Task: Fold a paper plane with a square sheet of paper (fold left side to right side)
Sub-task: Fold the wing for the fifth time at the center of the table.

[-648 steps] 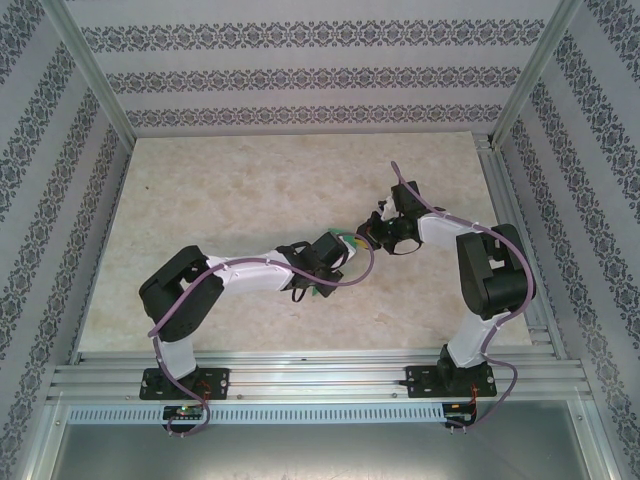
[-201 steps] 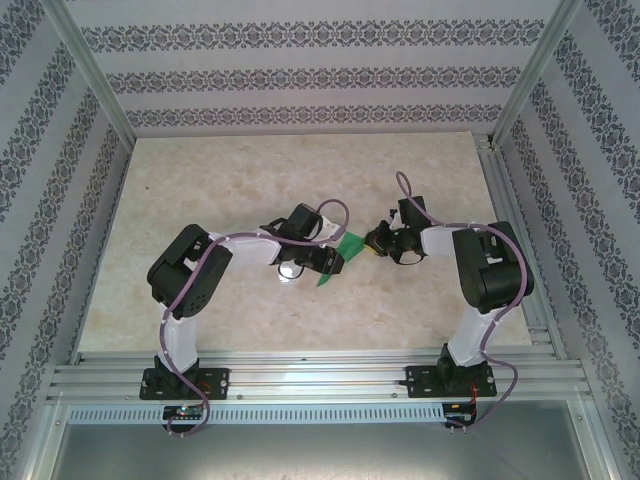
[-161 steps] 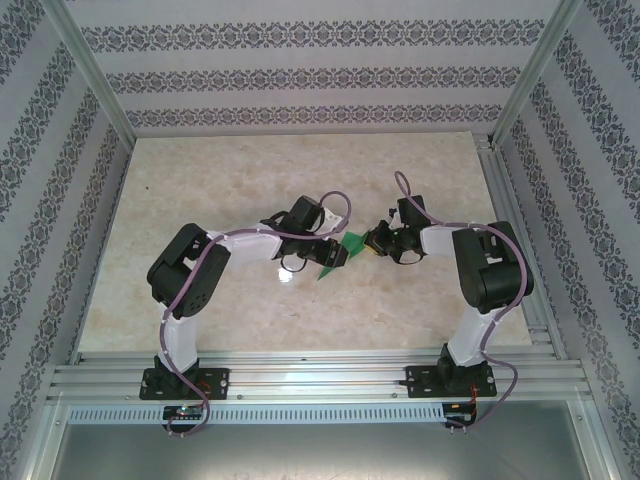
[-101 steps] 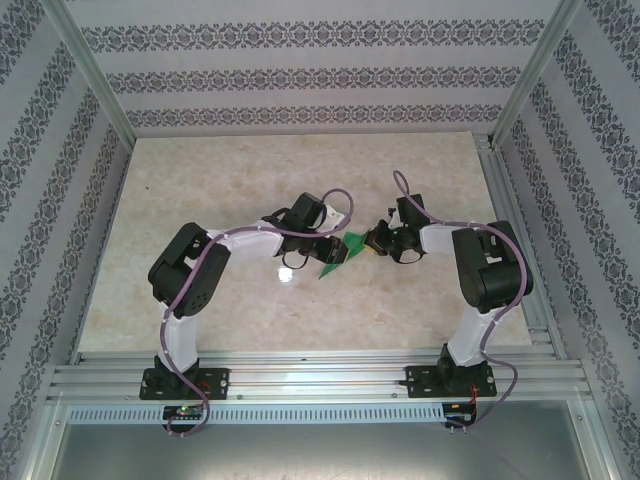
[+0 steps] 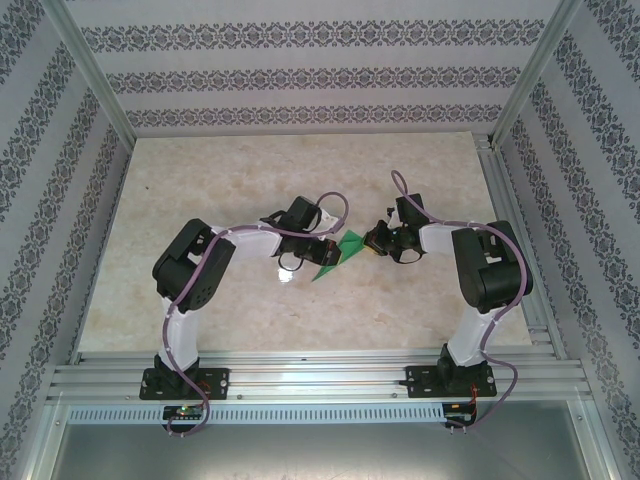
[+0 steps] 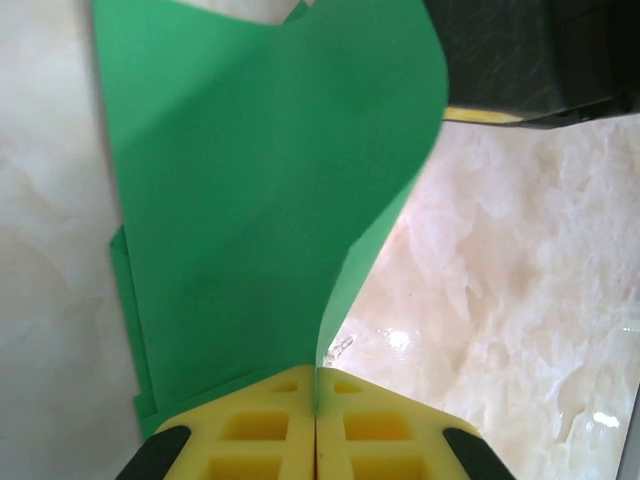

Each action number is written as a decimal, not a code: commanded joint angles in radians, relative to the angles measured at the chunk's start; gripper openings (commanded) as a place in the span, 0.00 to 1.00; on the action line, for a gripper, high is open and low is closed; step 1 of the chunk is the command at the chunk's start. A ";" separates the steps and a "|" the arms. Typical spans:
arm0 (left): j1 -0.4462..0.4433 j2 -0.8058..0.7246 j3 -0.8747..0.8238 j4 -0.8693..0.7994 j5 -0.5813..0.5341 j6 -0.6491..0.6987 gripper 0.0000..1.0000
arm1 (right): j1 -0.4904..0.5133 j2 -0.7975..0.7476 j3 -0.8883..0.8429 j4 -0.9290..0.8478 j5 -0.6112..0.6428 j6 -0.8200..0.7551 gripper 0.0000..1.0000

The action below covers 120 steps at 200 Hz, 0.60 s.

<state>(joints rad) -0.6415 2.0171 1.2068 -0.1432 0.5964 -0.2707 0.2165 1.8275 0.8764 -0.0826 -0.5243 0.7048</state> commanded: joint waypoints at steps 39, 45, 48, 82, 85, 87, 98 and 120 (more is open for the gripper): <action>0.025 0.027 -0.017 0.052 0.057 -0.017 0.11 | 0.010 0.039 0.001 -0.085 0.064 -0.044 0.00; 0.028 0.023 -0.017 0.054 0.062 -0.019 0.14 | 0.010 0.041 0.002 -0.090 0.065 -0.045 0.00; 0.029 0.021 -0.016 0.052 0.063 -0.018 0.16 | 0.010 0.041 0.002 -0.092 0.067 -0.045 0.00; 0.032 -0.015 0.026 0.014 0.056 0.001 0.26 | 0.012 0.047 0.004 -0.096 0.068 -0.049 0.00; 0.032 -0.018 0.029 0.012 0.054 0.003 0.26 | 0.011 0.047 0.004 -0.098 0.067 -0.048 0.00; 0.032 -0.019 0.030 0.010 0.054 0.003 0.27 | 0.012 0.047 0.004 -0.098 0.068 -0.048 0.00; 0.031 -0.027 0.042 -0.004 0.043 0.011 0.28 | 0.012 0.049 0.004 -0.096 0.068 -0.048 0.00; 0.033 -0.031 0.066 -0.032 0.041 0.024 0.30 | 0.012 0.052 0.006 -0.097 0.065 -0.050 0.00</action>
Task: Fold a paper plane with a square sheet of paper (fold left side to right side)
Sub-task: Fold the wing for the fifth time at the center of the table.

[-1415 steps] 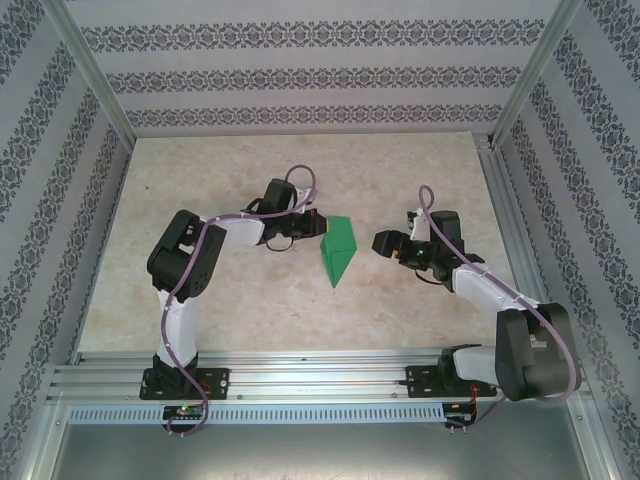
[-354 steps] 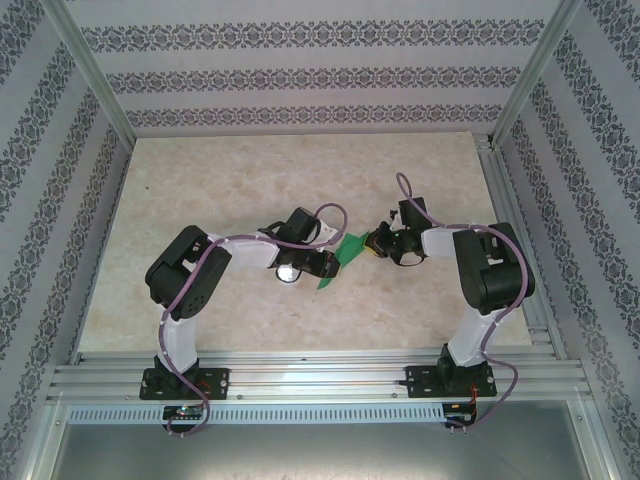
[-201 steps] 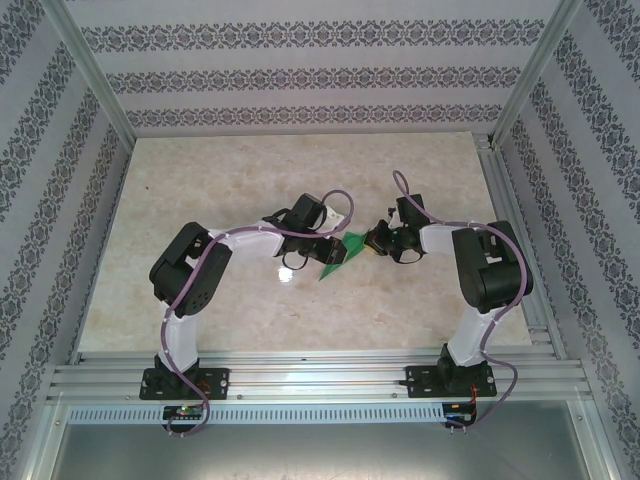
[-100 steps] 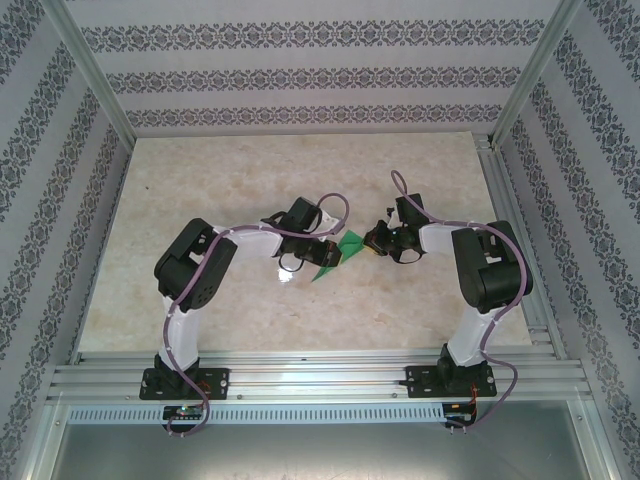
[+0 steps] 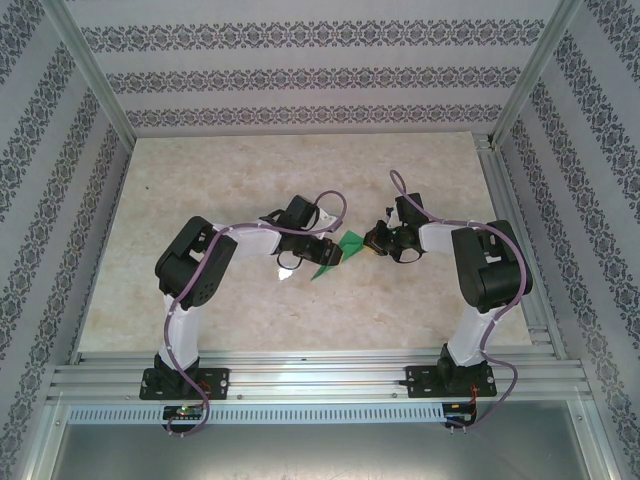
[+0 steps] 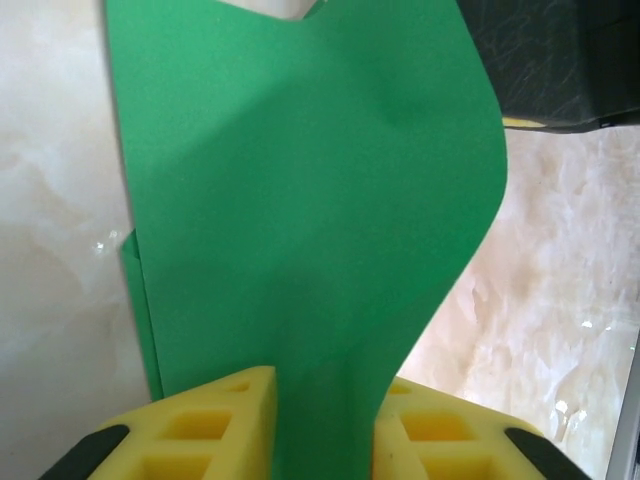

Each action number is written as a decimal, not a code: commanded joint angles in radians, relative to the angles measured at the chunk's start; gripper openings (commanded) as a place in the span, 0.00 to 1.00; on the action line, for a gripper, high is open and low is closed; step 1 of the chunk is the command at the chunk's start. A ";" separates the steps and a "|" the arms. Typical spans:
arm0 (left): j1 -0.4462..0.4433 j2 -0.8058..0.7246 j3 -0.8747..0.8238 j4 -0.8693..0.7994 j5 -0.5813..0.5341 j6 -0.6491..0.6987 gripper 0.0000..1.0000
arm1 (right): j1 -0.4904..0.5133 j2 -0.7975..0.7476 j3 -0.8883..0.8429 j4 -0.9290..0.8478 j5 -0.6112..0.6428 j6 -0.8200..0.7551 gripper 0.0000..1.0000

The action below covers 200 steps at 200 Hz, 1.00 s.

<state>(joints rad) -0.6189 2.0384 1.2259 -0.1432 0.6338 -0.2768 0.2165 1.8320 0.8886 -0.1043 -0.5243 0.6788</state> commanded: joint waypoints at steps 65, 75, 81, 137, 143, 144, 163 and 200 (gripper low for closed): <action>0.009 -0.057 0.075 -0.050 0.006 0.041 0.36 | 0.012 0.052 -0.002 -0.083 0.070 -0.025 0.00; 0.008 -0.056 0.078 -0.048 0.009 0.038 0.38 | 0.011 0.052 -0.001 -0.085 0.069 -0.026 0.00; 0.006 -0.059 0.080 -0.048 0.010 0.038 0.39 | 0.012 0.053 0.000 -0.088 0.069 -0.027 0.00; -0.005 -0.096 0.101 -0.087 -0.031 0.067 0.49 | 0.012 0.060 0.003 -0.091 0.067 -0.028 0.00; -0.008 -0.099 0.103 -0.095 -0.041 0.073 0.49 | 0.014 0.059 0.003 -0.091 0.067 -0.028 0.00; -0.008 -0.098 0.103 -0.097 -0.043 0.074 0.49 | 0.014 0.059 0.003 -0.091 0.067 -0.028 0.00; -0.018 -0.105 0.112 -0.122 -0.072 0.087 0.49 | 0.015 0.058 0.004 -0.093 0.069 -0.029 0.00; -0.053 -0.109 0.148 -0.191 -0.141 0.124 0.50 | 0.014 0.061 0.007 -0.096 0.070 -0.028 0.00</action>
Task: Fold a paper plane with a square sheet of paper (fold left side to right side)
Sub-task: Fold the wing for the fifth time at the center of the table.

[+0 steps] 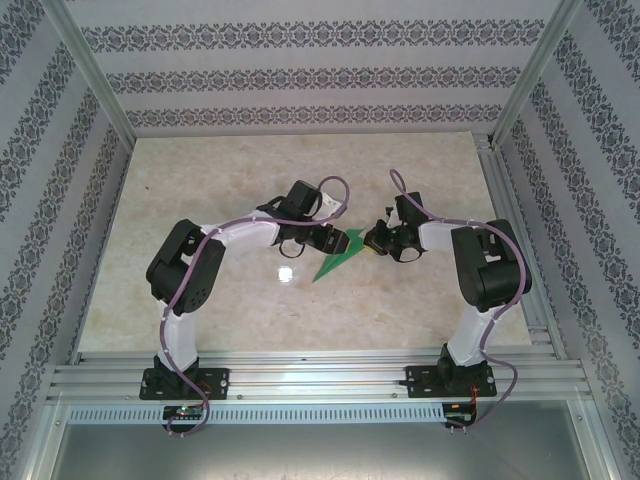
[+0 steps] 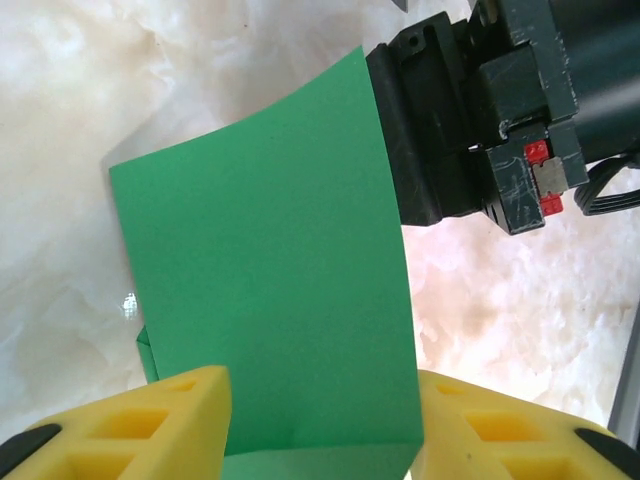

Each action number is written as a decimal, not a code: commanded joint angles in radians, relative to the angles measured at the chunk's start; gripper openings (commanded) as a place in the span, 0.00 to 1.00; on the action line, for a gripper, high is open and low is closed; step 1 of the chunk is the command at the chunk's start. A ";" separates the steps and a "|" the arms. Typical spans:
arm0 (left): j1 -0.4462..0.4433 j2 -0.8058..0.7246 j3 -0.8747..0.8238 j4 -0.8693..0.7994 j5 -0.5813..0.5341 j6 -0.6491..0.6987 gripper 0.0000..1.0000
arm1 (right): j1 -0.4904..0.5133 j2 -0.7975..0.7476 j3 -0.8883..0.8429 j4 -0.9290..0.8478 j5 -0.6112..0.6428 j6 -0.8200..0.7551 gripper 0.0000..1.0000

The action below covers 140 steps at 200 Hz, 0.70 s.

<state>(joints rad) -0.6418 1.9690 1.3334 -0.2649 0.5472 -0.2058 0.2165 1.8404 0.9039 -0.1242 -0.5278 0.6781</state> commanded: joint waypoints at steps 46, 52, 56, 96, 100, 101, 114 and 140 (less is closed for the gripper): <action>-0.047 -0.033 0.052 -0.098 -0.092 0.068 0.32 | 0.015 0.054 -0.009 -0.076 0.072 -0.027 0.00; -0.045 -0.030 0.052 -0.098 -0.093 0.067 0.29 | 0.014 0.054 -0.008 -0.077 0.072 -0.028 0.00; -0.046 -0.029 0.053 -0.099 -0.092 0.066 0.27 | 0.016 0.055 -0.008 -0.076 0.072 -0.027 0.00; -0.035 -0.003 0.076 -0.108 -0.055 0.077 0.15 | 0.016 0.056 -0.010 -0.081 0.071 -0.038 0.00; -0.032 0.003 0.078 -0.103 -0.039 0.075 0.15 | 0.017 0.056 -0.011 -0.079 0.070 -0.040 0.00; -0.032 0.005 0.080 -0.102 -0.035 0.074 0.15 | 0.017 0.056 -0.011 -0.079 0.069 -0.040 0.00; -0.023 0.030 0.087 -0.088 0.008 0.065 0.14 | 0.015 0.056 -0.012 -0.079 0.067 -0.041 0.00; 0.003 0.066 0.097 -0.068 0.084 0.053 0.13 | 0.017 0.056 -0.011 -0.079 0.062 -0.047 0.00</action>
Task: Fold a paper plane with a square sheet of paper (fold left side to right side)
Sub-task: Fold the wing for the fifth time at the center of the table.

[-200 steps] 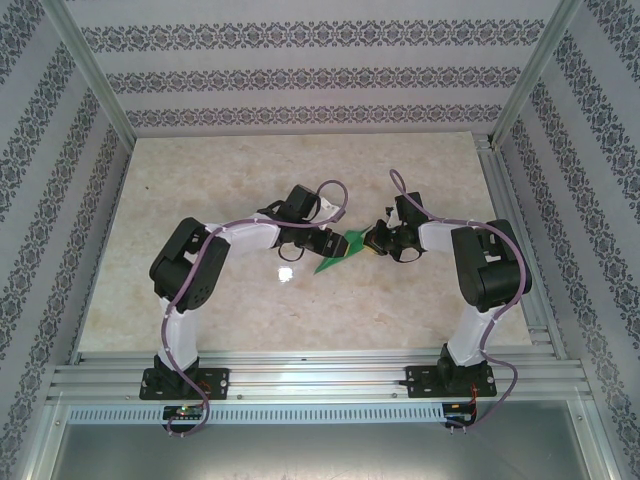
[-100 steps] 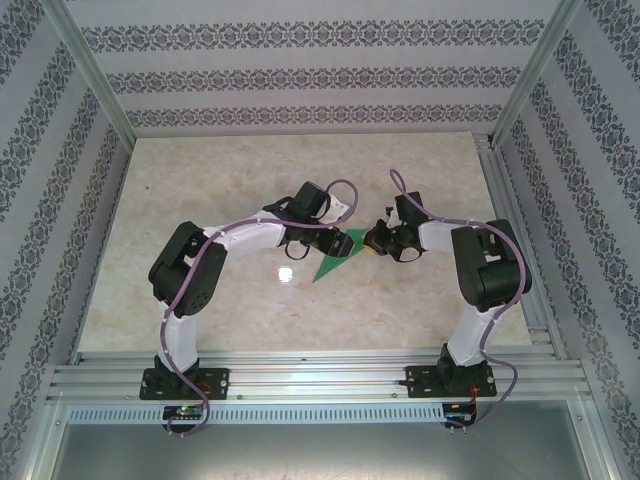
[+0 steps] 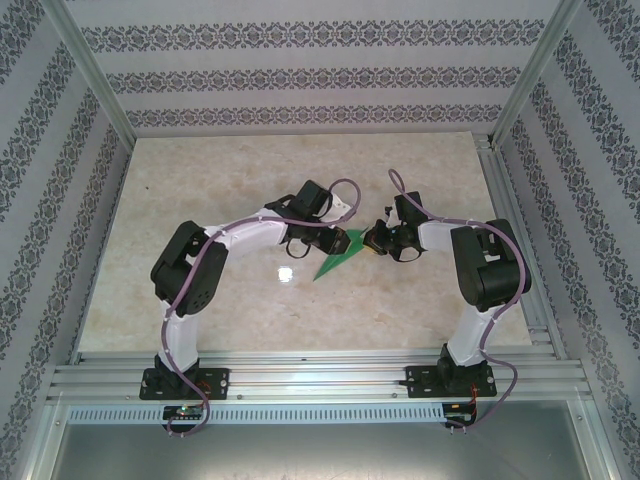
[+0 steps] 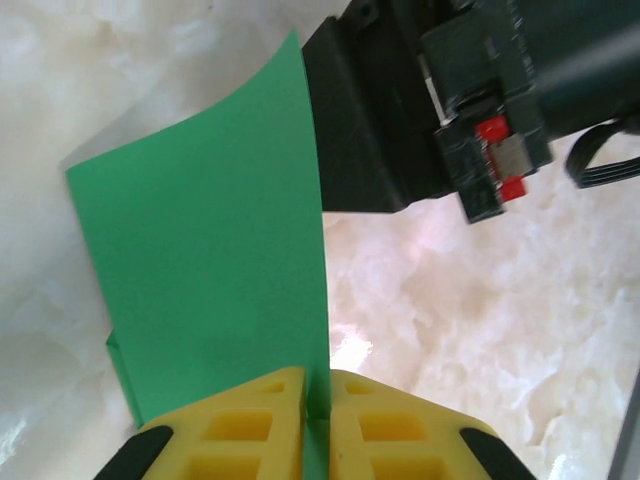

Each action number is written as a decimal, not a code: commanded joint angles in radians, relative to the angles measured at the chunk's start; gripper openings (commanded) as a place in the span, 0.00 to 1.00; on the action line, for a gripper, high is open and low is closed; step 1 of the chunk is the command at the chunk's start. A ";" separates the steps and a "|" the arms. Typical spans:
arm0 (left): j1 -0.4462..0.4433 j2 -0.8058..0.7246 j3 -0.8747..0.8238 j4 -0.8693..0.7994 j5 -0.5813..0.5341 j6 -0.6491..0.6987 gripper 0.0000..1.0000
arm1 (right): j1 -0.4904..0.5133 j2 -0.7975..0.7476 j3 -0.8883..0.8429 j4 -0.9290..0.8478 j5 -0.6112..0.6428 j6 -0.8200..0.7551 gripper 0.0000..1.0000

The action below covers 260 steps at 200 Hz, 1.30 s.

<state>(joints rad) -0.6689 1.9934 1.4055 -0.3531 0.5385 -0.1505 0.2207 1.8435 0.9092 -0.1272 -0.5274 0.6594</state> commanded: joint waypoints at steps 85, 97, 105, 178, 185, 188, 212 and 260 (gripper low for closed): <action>0.070 0.100 0.030 0.032 0.150 0.000 0.13 | 0.014 0.053 -0.019 -0.076 0.057 -0.032 0.00; 0.074 0.106 0.029 0.035 0.151 -0.001 0.13 | 0.016 0.052 -0.017 -0.077 0.056 -0.034 0.00; 0.076 0.109 0.032 0.038 0.150 -0.001 0.13 | 0.016 0.054 -0.016 -0.080 0.056 -0.036 0.00; 0.088 0.164 0.058 0.036 0.171 0.006 0.13 | 0.016 0.057 -0.015 -0.087 0.053 -0.043 0.00; 0.087 0.169 0.062 0.034 0.172 0.006 0.13 | 0.016 0.057 -0.013 -0.087 0.053 -0.043 0.00; 0.087 0.172 0.063 0.034 0.172 0.006 0.13 | 0.016 0.057 -0.013 -0.086 0.054 -0.043 0.00; 0.087 0.184 0.065 0.036 0.175 0.006 0.13 | 0.017 0.059 -0.013 -0.087 0.051 -0.042 0.00; 0.087 0.212 0.077 0.040 0.192 0.012 0.13 | 0.017 0.063 -0.010 -0.086 0.047 -0.045 0.00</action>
<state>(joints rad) -0.5957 2.1666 1.4513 -0.3382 0.7029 -0.1505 0.2211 1.8454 0.9119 -0.1303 -0.5289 0.6407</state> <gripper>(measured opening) 0.130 0.043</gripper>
